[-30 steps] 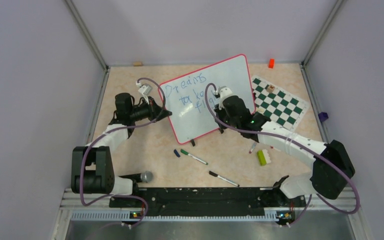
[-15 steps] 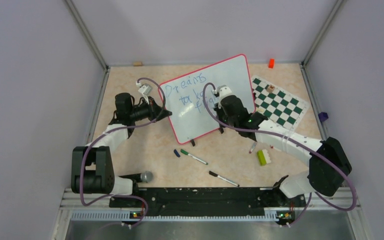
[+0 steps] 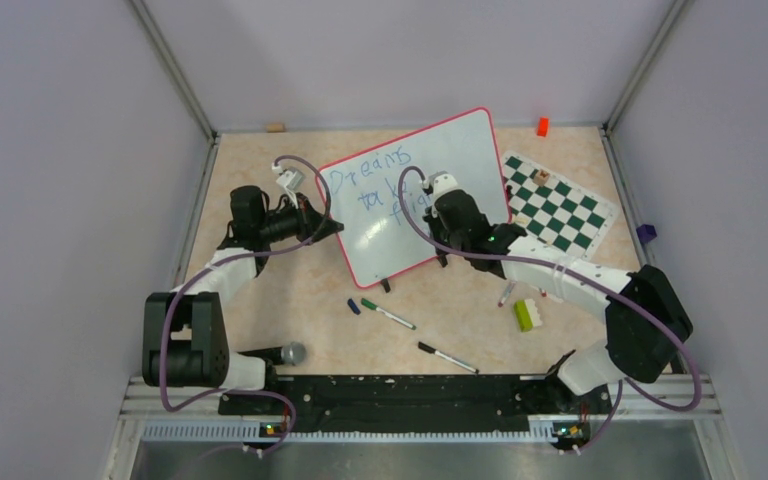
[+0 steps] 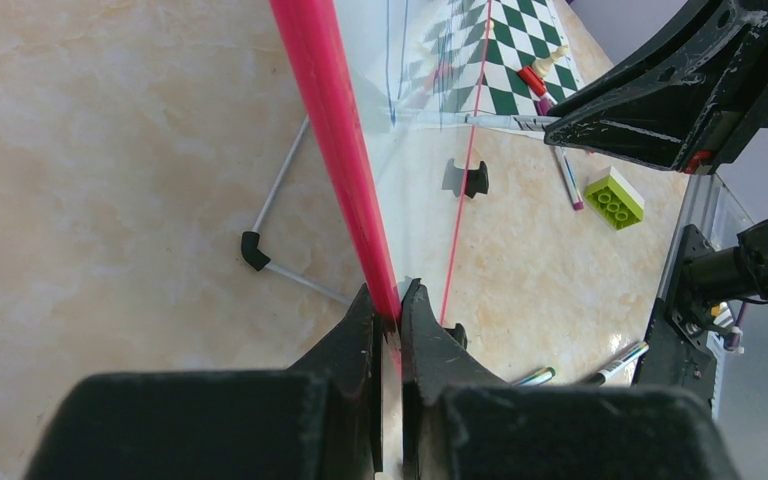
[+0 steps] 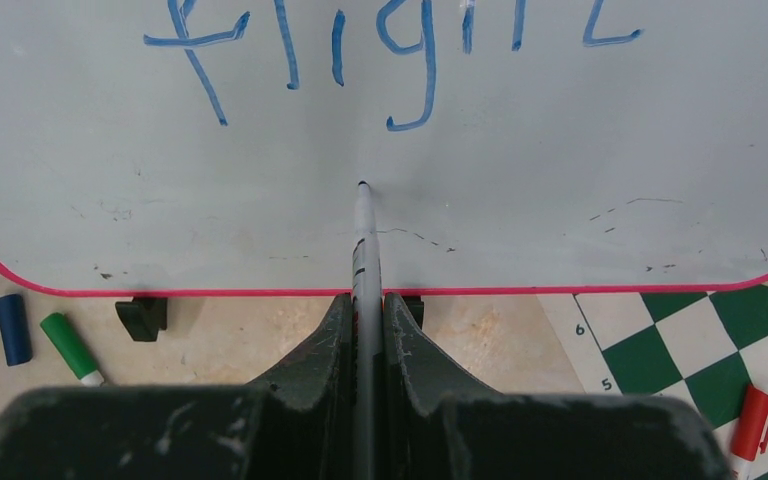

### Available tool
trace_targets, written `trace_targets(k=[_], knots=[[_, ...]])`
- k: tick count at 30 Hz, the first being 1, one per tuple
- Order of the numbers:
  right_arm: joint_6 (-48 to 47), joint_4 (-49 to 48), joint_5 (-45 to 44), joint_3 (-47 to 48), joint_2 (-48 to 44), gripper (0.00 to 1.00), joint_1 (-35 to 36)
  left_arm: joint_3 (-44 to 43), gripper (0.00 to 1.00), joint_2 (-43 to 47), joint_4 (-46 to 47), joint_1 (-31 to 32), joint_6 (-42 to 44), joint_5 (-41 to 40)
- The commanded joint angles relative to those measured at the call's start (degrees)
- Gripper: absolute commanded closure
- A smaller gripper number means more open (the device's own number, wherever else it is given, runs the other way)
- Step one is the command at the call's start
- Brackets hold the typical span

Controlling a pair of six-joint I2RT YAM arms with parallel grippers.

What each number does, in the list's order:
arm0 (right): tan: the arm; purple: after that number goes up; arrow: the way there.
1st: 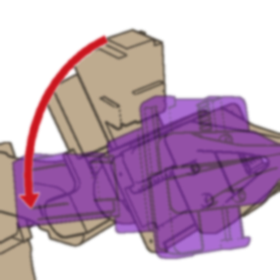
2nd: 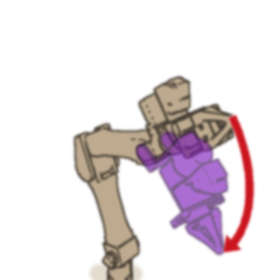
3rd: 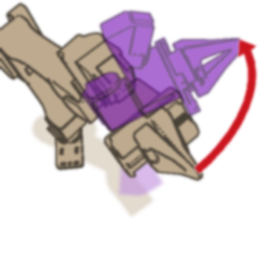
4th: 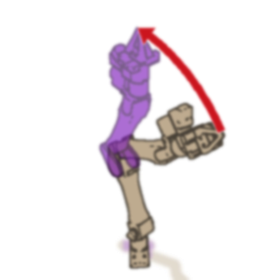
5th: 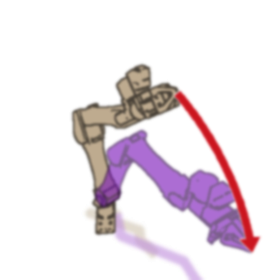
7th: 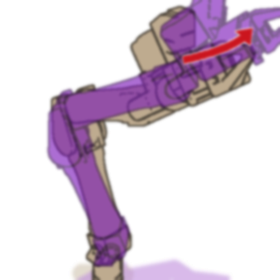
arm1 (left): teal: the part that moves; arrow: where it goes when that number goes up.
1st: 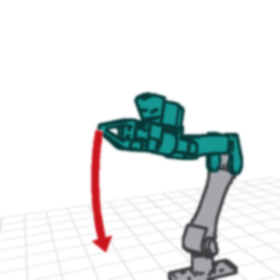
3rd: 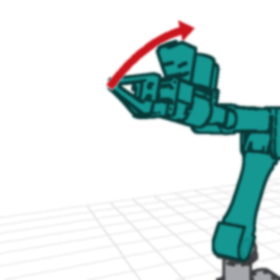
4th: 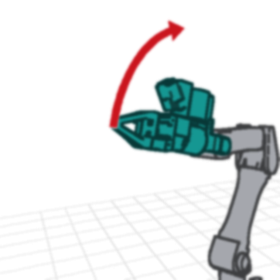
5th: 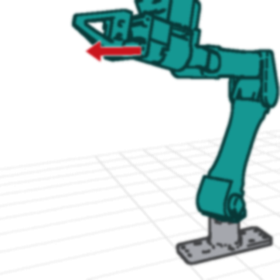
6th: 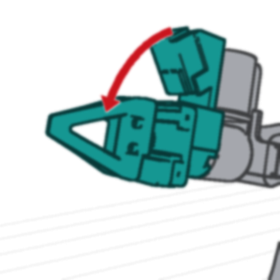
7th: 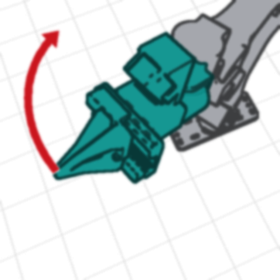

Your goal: Write a sentence on the whiteboard

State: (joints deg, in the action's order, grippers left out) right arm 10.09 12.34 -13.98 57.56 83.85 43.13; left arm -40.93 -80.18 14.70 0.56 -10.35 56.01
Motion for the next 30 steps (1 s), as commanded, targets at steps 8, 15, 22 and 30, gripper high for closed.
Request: trace_targets(k=[8, 15, 22, 30], knots=[[-0.08, -0.78, -0.56, -0.48, 0.37, 1.00, 0.63, 0.09, 1.00, -1.19, -1.28, 0.79, 9.91, -3.72], [0.02, -0.32, 0.06, -1.84, -0.18, 1.00, 0.65, 0.10, 1.00, -1.20, -1.26, 0.82, 9.91, -3.80], [-0.17, 0.32, 0.02, -1.15, -0.18, 1.00, 0.63, 0.14, 1.00, -1.19, -1.25, 0.80, 9.91, -3.81], [-1.24, 0.90, -1.19, 2.81, 1.06, 1.00, 0.63, 0.23, 1.00, -0.99, -1.27, 0.85, 9.91, -3.75]])
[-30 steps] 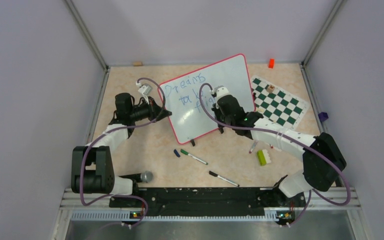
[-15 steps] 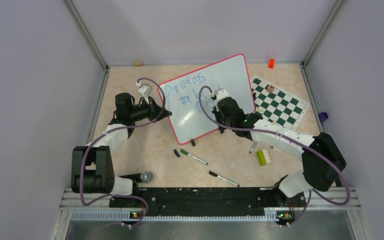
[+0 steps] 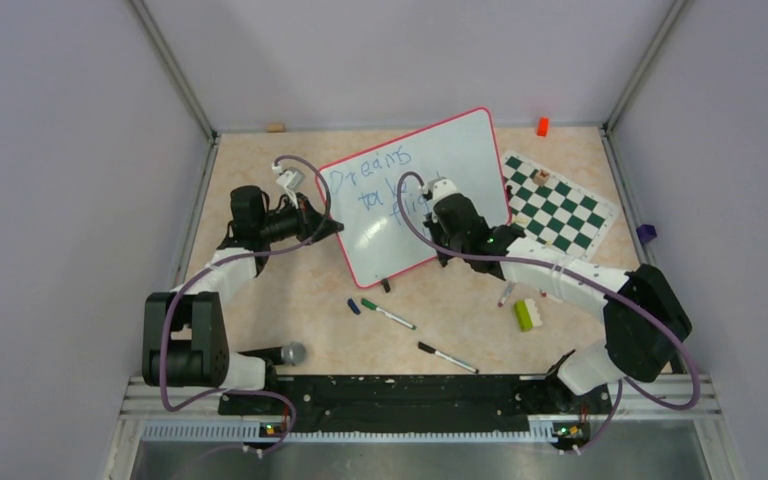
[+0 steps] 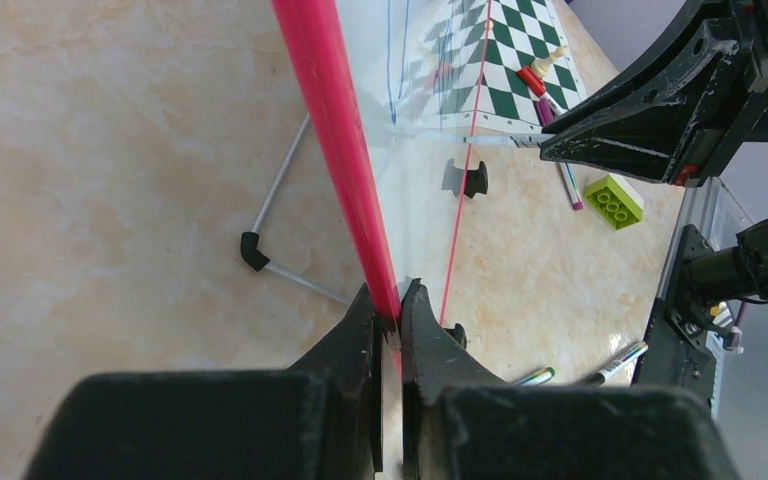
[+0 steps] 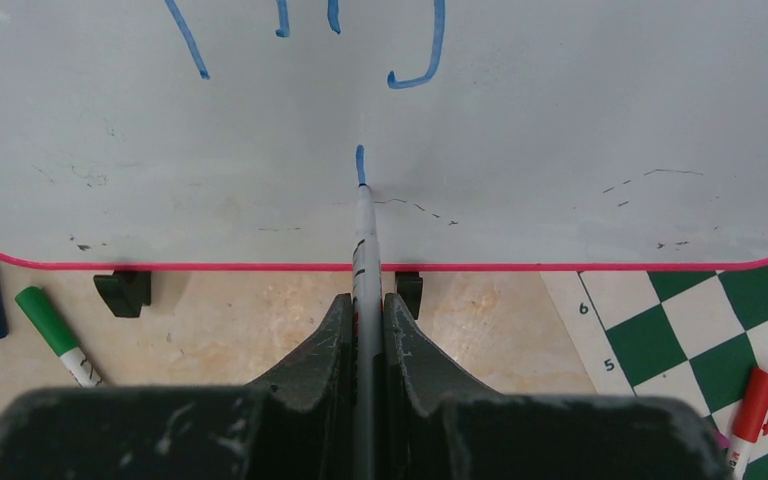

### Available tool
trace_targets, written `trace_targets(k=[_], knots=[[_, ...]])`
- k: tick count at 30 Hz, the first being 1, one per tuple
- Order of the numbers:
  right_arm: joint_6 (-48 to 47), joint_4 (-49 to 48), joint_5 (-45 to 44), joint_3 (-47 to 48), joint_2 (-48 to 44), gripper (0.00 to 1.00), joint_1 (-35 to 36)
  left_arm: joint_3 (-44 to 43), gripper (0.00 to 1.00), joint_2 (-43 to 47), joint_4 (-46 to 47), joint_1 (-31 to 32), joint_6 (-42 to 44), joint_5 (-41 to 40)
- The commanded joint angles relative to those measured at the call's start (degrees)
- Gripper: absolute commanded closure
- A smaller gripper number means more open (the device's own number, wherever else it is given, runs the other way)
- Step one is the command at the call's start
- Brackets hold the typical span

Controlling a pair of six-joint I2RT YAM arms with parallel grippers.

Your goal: Write a sentence on the whiteboard

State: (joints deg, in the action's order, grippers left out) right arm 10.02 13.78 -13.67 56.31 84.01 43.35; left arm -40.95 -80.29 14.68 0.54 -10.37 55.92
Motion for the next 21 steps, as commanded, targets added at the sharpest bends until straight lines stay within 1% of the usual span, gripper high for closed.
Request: trace_targets(k=[1, 9, 21], knots=[[-1.33, -0.32, -1.57, 4.55, 1.12, 1.00, 0.41, 0.24, 1.00, -0.88, -1.23, 0.83, 9.93, -3.65], [-1.82, -0.20, -2.03, 7.01, 2.46, 1.00, 0.42, 0.14, 1.00, -1.07, -1.29, 0.88, 9.93, -3.64], [-2.05, -0.15, -2.86, 8.14, 2.60, 1.00, 0.36, 0.16, 1.00, -1.08, -1.32, 0.87, 9.93, -3.69]])
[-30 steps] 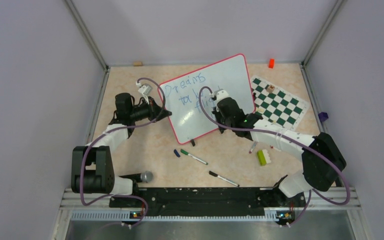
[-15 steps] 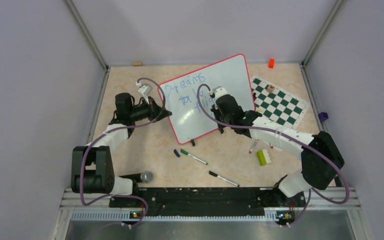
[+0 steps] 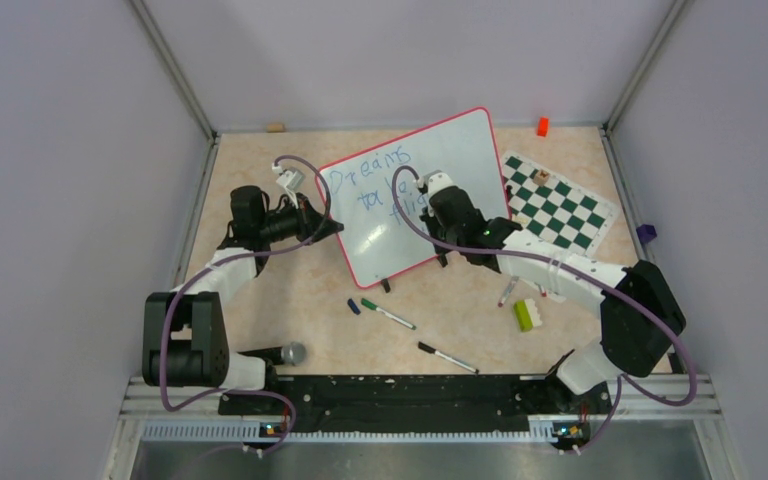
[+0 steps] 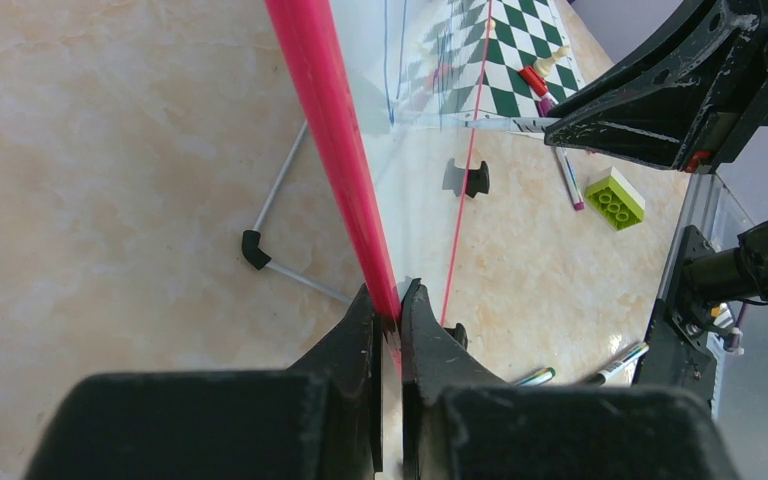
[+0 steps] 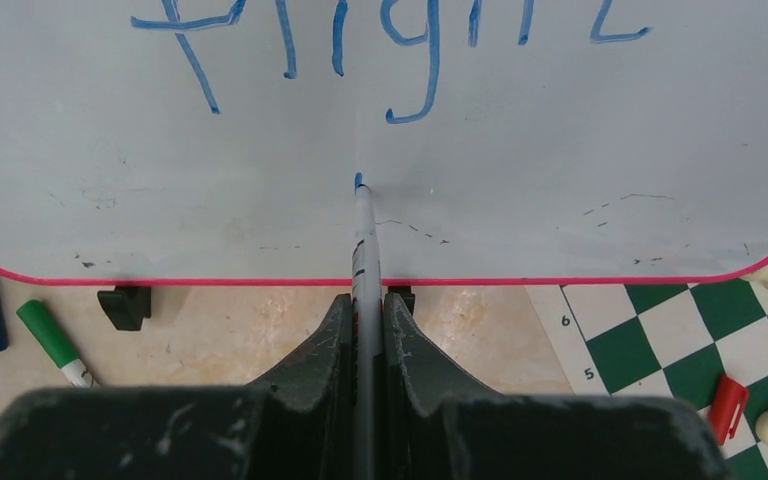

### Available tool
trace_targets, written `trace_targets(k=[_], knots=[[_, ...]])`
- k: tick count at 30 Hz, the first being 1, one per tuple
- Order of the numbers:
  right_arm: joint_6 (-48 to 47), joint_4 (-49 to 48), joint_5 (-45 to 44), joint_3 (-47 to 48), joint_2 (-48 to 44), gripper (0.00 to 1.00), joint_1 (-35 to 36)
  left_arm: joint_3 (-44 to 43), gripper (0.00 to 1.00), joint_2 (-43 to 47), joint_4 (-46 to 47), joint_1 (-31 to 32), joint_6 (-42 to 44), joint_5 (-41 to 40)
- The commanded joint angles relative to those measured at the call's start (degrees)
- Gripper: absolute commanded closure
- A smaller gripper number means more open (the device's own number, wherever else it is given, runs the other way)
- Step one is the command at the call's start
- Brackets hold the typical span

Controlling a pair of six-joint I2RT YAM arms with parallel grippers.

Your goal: Write a sentence on the whiteboard

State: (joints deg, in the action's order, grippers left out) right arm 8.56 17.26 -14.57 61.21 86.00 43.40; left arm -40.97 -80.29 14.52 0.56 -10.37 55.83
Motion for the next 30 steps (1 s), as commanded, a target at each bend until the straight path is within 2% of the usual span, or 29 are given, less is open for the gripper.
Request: trace_targets(k=[1, 15, 30], knots=[[-0.63, -3.71, -2.13, 3.47, 0.62, 1.00, 0.29, 0.19, 1.00, -1.13, -1.21, 0.85, 9.93, -3.56], [-0.69, -2.47, -6.62, 3.85, 0.70, 1.00, -0.17, 0.19, 1.00, -1.07, -1.11, 0.89, 9.93, -3.54], [0.08, -0.24, -4.00, 1.67, 0.51, 1.00, -0.68, 0.19, 1.00, -1.09, -1.13, 0.87, 9.93, -3.63]])
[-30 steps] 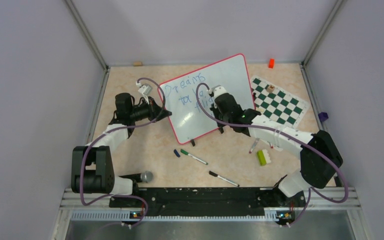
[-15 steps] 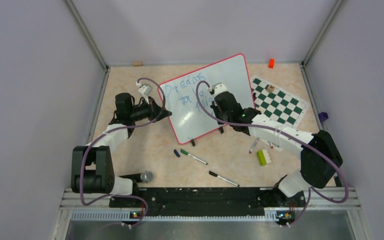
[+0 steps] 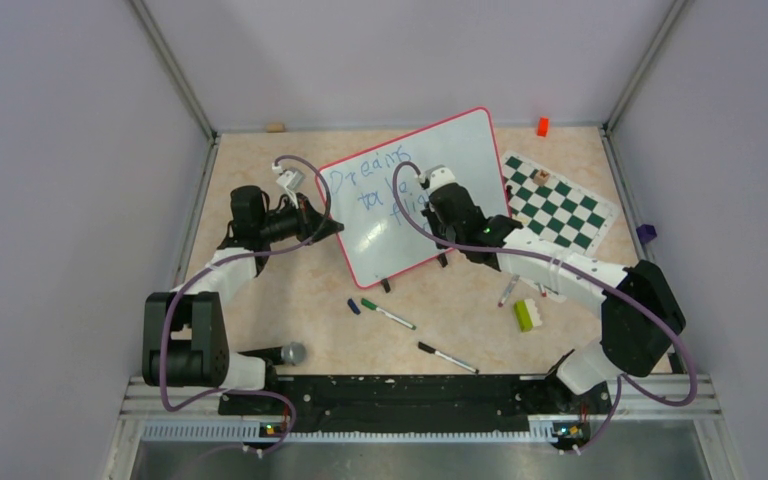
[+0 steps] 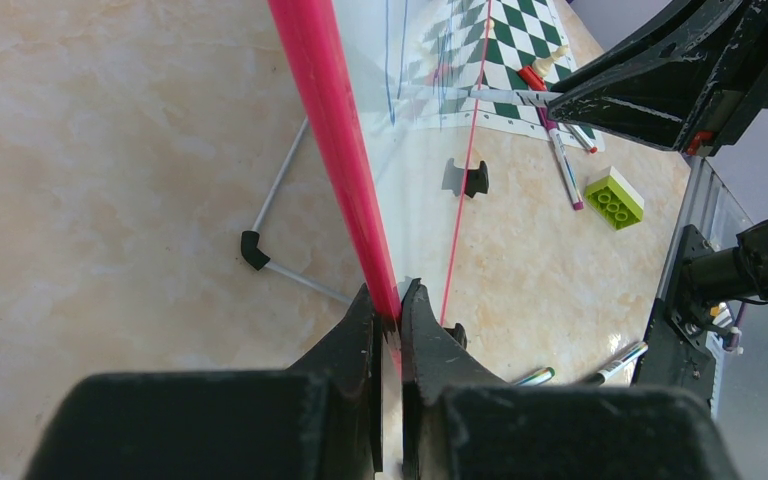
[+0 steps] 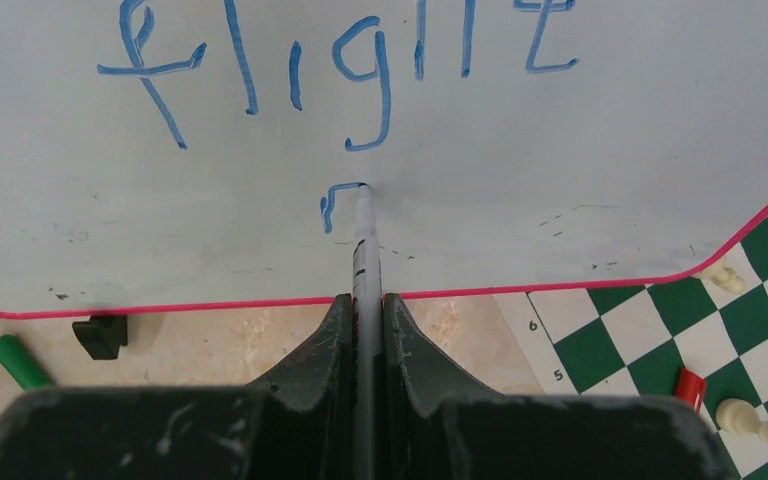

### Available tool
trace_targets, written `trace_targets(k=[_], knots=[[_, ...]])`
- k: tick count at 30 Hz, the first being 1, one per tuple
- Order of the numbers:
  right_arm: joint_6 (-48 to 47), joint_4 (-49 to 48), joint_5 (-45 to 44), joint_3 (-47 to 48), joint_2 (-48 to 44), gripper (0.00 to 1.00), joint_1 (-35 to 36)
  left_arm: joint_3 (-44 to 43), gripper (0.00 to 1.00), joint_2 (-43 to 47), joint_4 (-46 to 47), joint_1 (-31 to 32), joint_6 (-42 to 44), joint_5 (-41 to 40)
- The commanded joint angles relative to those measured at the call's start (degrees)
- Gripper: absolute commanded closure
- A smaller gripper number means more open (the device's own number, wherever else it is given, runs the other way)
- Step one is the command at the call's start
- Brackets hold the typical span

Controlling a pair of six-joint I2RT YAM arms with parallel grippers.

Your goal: Write a sentence on the whiteboard

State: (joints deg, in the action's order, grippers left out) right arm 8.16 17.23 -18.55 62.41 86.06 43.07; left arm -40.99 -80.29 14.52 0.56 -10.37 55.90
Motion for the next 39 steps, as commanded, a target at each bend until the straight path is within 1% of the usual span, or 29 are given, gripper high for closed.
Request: trace_targets(k=[1, 7, 16, 23, 29, 39], knots=[[0.54, -0.08, 0.10, 0.10, 0.36, 1.00, -0.35, 0.17, 1.00, -1.09, -1.16, 0.90, 9.93, -3.65], [1.04, 0.10, 1.07, -1.64, -0.46, 1.00, -0.35, 0.17, 1.00, -1.03, -1.11, 0.85, 9.93, -3.61], [0.96, 1.07, 1.25, -1.82, -0.40, 1.00, -0.35, 0.21, 1.00, -1.00, -1.16, 0.85, 9.93, -3.60], [1.14, 1.04, 0.37, 0.35, -4.74, 1.00, -0.69, 0.25, 1.00, -1.00, -1.09, 0.87, 9.93, -3.56], [1.67, 0.78, 3.27, 1.25, -7.30, 1.00, -3.69, 0.22, 1.00, -0.96, -1.09, 0.90, 9.93, -3.56], [1.92, 0.26, 5.56, 2.41, -4.77, 1.00, -5.14, 0.30, 1.00, -1.01, -1.08, 0.85, 9.93, -3.52]])
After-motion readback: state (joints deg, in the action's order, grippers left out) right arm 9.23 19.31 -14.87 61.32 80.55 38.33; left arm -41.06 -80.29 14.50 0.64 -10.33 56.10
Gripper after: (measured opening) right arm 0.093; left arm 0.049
